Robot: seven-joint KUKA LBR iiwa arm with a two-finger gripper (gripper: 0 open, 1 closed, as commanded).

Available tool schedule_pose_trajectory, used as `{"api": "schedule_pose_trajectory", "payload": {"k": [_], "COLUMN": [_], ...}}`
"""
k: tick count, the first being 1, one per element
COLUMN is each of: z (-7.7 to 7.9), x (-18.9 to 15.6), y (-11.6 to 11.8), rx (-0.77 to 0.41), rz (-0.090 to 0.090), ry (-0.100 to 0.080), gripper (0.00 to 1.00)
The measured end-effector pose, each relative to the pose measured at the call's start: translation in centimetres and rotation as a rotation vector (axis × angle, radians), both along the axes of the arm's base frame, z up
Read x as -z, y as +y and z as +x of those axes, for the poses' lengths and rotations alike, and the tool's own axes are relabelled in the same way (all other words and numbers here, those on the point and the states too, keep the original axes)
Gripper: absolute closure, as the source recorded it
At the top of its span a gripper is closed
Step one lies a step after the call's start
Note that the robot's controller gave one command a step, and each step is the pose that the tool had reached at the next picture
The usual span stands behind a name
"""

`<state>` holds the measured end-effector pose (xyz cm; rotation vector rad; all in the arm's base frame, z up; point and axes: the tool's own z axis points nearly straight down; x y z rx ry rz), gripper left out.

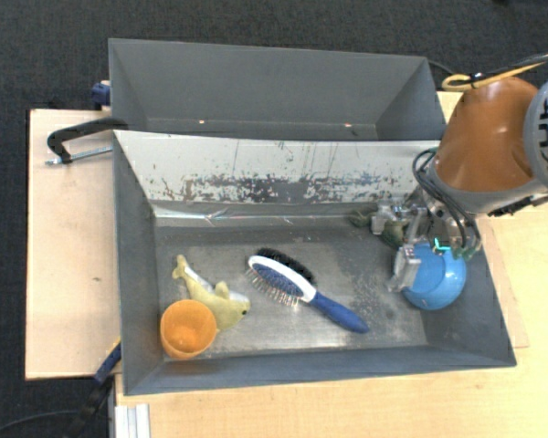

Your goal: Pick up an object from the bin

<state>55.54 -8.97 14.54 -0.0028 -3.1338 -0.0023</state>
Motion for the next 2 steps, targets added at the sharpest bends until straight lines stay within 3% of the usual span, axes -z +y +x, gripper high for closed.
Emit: {"api": "schedule_pose_trajectory", "payload": {"k": [1,2], "z": [-3.2,-5.7], "x": [7.5,4.3], "y": [8.8,12.8], "rx": [0.345,0.372], "rz": [-0.003,0.001], "ry": [0.000,-0.005], "gripper": [0.00,0.00]}}
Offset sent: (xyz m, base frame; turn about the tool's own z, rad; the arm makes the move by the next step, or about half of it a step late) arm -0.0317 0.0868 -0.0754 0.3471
